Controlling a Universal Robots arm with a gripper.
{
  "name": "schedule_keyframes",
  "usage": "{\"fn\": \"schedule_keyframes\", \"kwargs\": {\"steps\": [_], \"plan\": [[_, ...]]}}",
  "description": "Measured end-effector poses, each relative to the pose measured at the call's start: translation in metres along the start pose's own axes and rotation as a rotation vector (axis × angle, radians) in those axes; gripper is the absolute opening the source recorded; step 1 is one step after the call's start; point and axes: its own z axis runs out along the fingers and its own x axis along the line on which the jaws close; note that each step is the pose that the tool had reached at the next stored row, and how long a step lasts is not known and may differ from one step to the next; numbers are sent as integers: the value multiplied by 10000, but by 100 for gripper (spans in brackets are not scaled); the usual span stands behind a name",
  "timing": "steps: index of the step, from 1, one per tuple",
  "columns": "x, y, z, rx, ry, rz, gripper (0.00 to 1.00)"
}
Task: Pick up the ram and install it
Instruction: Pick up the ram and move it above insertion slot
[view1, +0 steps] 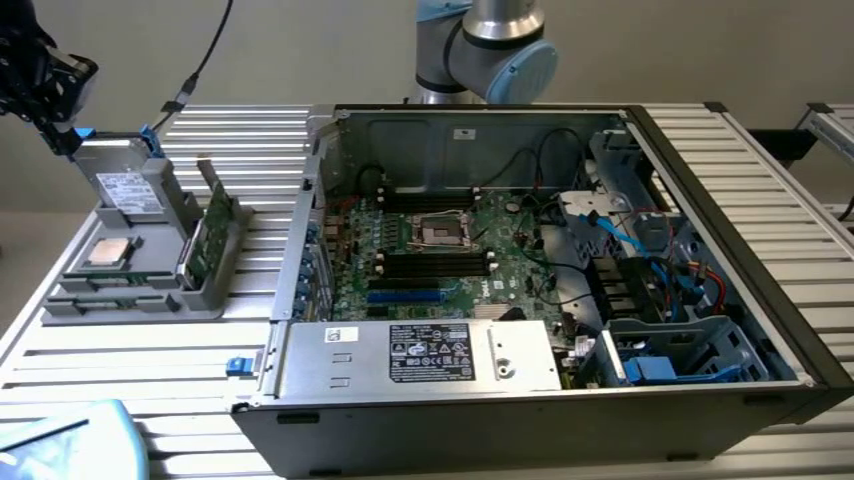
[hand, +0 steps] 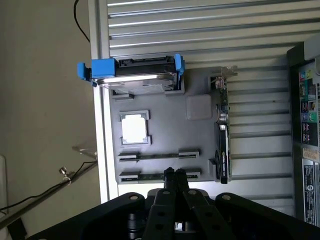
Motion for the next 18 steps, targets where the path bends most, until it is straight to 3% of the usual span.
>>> {"fn": "schedule_keyframes", "kwargs": {"steps": [18], "plan": [[0,0,0,184,169,-3209,11]]}}
